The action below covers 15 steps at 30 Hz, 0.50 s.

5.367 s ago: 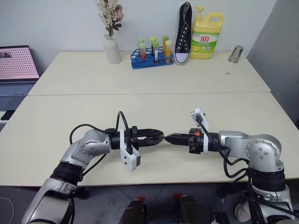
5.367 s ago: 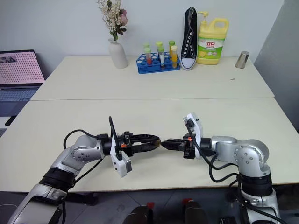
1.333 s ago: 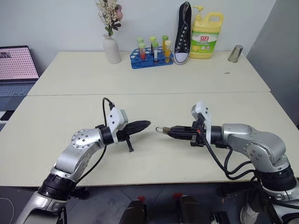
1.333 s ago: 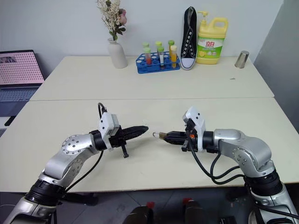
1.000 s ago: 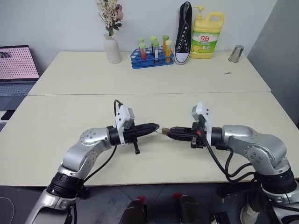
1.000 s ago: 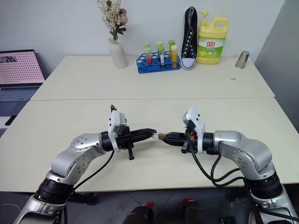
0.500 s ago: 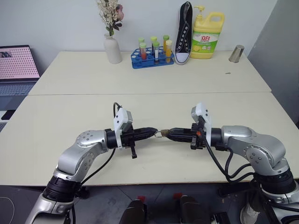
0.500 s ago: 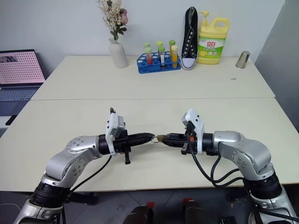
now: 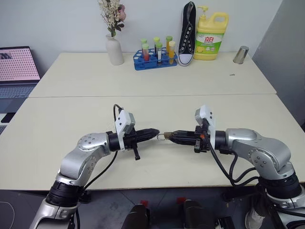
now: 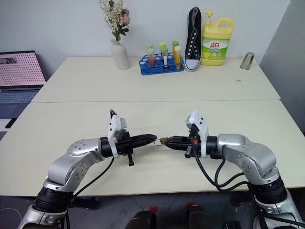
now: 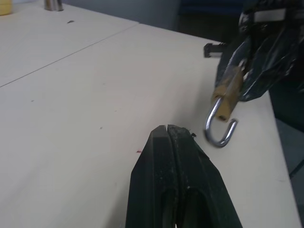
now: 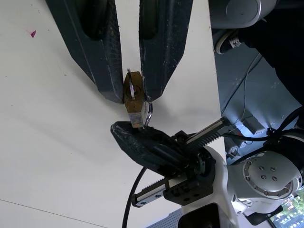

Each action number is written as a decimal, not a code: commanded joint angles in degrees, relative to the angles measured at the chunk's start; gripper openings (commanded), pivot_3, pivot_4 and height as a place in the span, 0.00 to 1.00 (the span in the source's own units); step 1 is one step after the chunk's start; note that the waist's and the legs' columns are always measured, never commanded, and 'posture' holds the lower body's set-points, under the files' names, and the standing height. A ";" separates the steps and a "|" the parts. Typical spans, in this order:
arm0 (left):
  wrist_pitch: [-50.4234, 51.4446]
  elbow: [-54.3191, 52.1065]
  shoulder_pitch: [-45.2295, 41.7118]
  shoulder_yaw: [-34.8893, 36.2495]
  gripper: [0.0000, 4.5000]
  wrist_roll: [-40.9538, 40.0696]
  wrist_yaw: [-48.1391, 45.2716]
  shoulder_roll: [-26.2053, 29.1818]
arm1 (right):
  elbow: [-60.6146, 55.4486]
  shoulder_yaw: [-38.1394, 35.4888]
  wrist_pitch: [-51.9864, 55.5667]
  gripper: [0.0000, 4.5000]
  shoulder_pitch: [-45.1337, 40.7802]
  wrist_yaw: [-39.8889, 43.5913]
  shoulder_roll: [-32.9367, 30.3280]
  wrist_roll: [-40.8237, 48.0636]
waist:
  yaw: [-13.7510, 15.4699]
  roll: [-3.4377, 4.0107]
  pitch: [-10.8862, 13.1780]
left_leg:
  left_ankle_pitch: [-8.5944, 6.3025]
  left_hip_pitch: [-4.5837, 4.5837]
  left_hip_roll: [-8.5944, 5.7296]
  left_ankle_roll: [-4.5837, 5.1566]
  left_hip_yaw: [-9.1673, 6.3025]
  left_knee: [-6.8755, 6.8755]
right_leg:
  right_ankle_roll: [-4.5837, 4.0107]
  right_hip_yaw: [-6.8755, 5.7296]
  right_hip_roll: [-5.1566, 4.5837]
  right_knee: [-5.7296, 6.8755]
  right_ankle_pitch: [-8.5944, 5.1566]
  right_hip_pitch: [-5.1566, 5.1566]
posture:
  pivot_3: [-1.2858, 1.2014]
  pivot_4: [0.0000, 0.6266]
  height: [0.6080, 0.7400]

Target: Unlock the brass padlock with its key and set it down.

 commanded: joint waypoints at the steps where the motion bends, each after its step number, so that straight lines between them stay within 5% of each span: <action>1: -1.31 0.17 0.71 0.79 0.00 1.05 0.12 -0.97 | -1.59 -2.47 -0.46 0.03 -0.14 0.27 0.82 2.31 | 0.01 0.00 0.00 | 0.00 0.00 0.00 0.00 0.00 0.00 | 0.00 0.00 0.00 0.00 0.00 0.00 | 0.52 0.24 1.00; 15: 3.90 -5.05 1.92 1.60 0.00 -2.48 2.57 -7.16 | -1.15 -3.15 -0.18 0.03 -0.11 -1.04 2.15 2.14 | 0.03 0.00 0.00 | 0.00 -0.01 0.00 0.00 0.00 0.00 | 0.00 0.00 -0.01 0.00 0.00 0.00 | 0.52 0.24 1.00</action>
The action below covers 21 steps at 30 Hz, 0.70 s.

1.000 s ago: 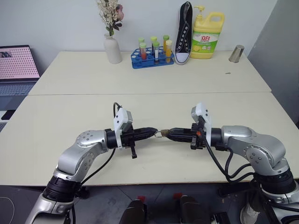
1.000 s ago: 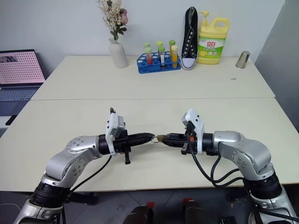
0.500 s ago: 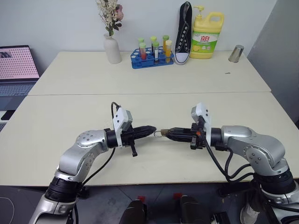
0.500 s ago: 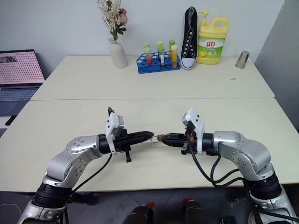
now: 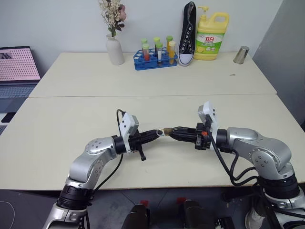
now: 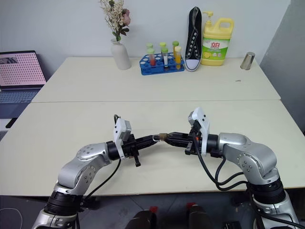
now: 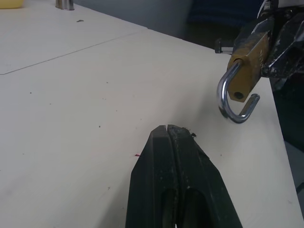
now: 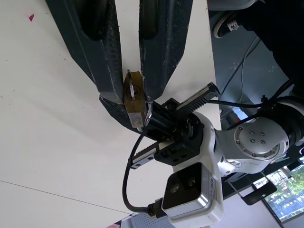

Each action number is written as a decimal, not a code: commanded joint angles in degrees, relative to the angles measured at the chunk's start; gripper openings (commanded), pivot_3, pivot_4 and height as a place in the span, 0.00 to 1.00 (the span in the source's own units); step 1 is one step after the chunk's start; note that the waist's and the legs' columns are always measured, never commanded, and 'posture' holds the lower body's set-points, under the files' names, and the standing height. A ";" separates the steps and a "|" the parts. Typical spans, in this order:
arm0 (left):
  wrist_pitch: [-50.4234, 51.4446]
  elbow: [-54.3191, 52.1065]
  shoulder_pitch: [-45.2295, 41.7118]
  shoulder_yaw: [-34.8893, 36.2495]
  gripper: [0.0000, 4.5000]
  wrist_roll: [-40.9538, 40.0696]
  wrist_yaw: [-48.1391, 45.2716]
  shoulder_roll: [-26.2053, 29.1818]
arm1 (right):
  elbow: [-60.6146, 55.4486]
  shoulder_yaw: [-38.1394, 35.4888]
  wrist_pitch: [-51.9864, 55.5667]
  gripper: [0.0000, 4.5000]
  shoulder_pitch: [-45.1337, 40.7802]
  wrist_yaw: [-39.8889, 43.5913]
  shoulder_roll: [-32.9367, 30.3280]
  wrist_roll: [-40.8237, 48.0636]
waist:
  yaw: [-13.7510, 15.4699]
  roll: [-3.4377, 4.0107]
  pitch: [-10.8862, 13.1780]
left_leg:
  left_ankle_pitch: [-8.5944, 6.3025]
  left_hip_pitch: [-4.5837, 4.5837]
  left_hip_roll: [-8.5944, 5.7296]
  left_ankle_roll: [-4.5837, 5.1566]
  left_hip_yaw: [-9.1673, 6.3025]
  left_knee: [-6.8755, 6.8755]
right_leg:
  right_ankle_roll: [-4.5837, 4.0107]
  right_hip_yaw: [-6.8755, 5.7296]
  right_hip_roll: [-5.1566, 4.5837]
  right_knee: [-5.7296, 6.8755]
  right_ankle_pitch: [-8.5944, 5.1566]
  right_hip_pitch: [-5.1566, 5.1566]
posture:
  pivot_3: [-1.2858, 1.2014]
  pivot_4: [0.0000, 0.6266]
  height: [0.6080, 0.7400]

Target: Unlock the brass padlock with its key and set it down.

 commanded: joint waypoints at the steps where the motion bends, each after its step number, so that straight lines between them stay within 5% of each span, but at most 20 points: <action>1: 1.78 -4.55 0.41 1.57 0.00 -2.71 -0.16 0.13 | -1.12 -1.24 -0.35 0.03 -0.11 -0.01 0.18 1.04 | -0.02 0.00 0.00 | 0.00 0.00 0.00 0.00 0.00 0.00 | 0.00 0.00 0.00 0.00 0.00 0.00 | 0.52 0.24 1.00; 21: 10.89 -10.44 0.38 4.93 0.00 -11.75 -1.38 4.48 | -0.50 -0.58 -0.99 0.03 0.21 0.34 -0.30 -0.65 | -0.02 0.00 0.00 | 0.00 0.00 0.01 0.00 0.00 -0.01 | 0.00 0.00 0.00 -0.01 0.00 0.00 | 0.52 0.24 1.00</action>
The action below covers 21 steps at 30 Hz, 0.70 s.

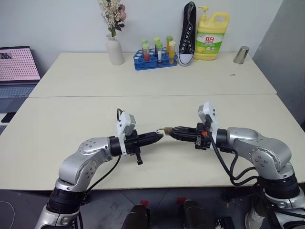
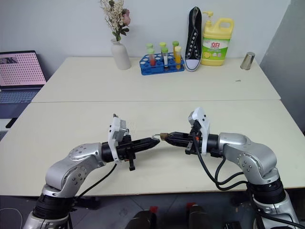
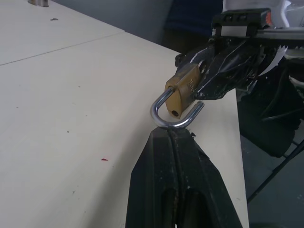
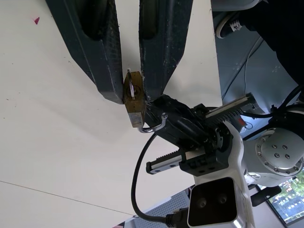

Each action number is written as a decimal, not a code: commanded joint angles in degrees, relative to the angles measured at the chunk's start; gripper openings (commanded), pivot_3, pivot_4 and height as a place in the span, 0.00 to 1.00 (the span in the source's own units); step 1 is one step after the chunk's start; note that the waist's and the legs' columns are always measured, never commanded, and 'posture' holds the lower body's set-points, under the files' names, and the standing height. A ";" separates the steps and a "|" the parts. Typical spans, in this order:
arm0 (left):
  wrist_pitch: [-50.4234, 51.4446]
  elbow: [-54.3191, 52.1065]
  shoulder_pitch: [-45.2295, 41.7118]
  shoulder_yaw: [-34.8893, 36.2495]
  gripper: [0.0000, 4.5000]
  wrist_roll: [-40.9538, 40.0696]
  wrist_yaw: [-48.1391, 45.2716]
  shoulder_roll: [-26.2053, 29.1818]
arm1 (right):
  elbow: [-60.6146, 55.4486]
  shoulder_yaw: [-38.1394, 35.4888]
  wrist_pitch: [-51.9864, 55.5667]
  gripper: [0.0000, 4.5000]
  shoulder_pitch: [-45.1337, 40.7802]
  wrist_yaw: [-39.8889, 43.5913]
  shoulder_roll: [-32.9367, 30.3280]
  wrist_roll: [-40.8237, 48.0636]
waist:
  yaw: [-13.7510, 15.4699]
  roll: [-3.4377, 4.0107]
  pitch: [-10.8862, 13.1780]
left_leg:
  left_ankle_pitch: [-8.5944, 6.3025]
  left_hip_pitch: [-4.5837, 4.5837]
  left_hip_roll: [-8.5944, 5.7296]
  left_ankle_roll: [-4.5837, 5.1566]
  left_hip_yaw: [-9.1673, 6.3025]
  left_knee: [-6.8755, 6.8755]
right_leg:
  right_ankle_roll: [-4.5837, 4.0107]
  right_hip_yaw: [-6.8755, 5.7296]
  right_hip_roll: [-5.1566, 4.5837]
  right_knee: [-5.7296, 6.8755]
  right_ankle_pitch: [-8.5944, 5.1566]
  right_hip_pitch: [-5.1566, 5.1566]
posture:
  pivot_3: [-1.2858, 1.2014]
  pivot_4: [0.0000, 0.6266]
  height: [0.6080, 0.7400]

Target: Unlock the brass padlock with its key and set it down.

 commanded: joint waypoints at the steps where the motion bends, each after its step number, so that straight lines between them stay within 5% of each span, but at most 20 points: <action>1: 2.13 -2.40 -0.68 2.69 0.00 -3.94 0.36 -0.23 | -0.71 -0.56 -0.97 0.03 0.11 0.35 -0.26 -0.05 | -0.01 0.00 0.00 | 0.00 0.00 0.00 0.00 0.00 0.00 | 0.00 0.00 0.00 0.00 0.00 0.00 | 0.52 0.24 1.00; 21: 3.88 -2.32 -2.36 4.02 0.00 -5.64 2.92 -0.94 | -1.16 0.10 -1.18 0.03 0.84 0.83 -0.46 -0.68 | -0.01 0.00 0.00 | 0.00 0.01 0.00 -0.01 0.02 -0.01 | 0.00 0.01 0.00 -0.01 0.00 0.00 | 0.52 0.24 1.00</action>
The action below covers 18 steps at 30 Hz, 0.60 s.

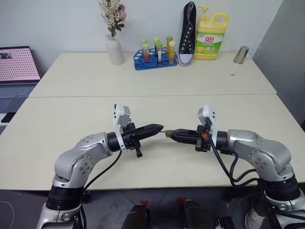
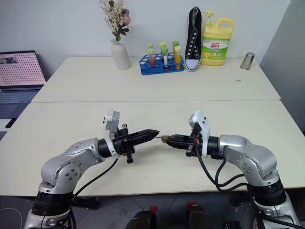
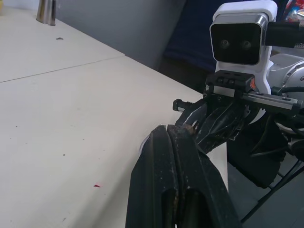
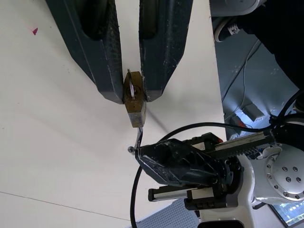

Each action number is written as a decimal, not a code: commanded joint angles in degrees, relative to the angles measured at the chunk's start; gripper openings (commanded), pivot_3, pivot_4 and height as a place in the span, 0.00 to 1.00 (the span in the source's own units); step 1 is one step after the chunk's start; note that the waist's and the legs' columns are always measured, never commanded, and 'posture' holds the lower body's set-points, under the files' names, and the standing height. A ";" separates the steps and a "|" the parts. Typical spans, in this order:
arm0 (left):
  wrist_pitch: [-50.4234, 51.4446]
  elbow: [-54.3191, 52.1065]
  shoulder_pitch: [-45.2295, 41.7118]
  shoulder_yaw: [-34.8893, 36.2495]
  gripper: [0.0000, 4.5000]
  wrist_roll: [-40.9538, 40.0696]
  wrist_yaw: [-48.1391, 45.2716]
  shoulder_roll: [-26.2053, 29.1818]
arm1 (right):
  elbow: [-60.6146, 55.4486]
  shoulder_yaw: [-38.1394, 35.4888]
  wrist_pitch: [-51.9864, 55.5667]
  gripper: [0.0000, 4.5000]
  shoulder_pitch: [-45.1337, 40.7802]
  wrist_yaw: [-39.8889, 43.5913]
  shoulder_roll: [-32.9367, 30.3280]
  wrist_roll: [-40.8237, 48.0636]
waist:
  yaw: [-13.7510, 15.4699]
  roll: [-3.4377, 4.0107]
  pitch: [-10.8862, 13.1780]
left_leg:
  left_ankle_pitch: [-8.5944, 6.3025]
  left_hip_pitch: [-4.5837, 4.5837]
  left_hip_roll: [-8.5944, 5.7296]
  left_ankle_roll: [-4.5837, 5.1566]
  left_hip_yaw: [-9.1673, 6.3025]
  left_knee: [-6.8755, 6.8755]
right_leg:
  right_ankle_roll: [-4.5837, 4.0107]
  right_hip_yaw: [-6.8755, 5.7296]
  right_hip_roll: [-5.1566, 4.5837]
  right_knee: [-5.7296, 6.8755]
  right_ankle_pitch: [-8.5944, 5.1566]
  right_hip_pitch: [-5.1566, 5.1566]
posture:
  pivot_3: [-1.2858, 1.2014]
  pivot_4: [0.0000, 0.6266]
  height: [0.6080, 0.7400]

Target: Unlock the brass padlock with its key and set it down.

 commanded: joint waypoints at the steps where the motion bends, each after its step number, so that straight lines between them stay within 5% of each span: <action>1: -1.55 -2.09 0.04 0.05 0.00 0.92 -0.85 0.80 | -1.16 -0.28 -0.99 0.03 -0.37 0.35 -0.12 0.00 | 0.01 0.00 0.00 | 0.00 0.00 0.00 0.00 0.00 0.00 | 0.00 0.00 0.00 0.00 0.00 0.00 | 0.52 0.24 1.00; 3: -4.64 -3.12 1.19 -1.10 0.00 4.71 -2.31 2.77 | -1.04 -0.50 -0.60 0.03 -0.31 -0.01 -0.04 0.16 | -0.03 0.00 0.00 | 0.00 0.00 0.00 0.00 0.00 0.00 | 0.00 0.00 0.00 -0.01 0.00 0.00 | 0.52 0.24 1.00; 7: -29.10 -0.95 5.64 -6.03 0.00 23.15 -10.37 10.05 | -0.29 -0.72 0.69 0.03 -0.05 -0.60 -0.48 0.31 | 0.00 0.03 0.02 | 0.01 0.04 0.02 -0.02 0.09 -0.16 | -0.02 0.07 0.01 -0.10 0.00 -0.02 | 0.52 0.24 1.00; 11: -53.71 7.93 7.83 -8.23 0.19 35.38 -14.41 13.79 | 1.06 -1.07 3.74 0.03 -0.16 -2.14 0.07 1.54 | 0.28 0.03 0.02 | 0.01 0.01 0.03 -0.02 0.12 -0.20 | -0.03 0.07 -0.02 -0.25 0.01 0.01 | 0.52 0.24 1.00; 18: -59.46 12.18 8.02 -6.75 0.66 34.56 -12.88 11.80 | 6.15 -0.19 9.92 0.03 -0.93 -6.02 2.74 0.88 | 0.19 0.03 0.02 | 0.00 -0.02 0.09 0.00 0.09 -0.28 | -0.03 0.05 -0.11 -0.31 0.01 -0.01 | 0.52 0.24 1.00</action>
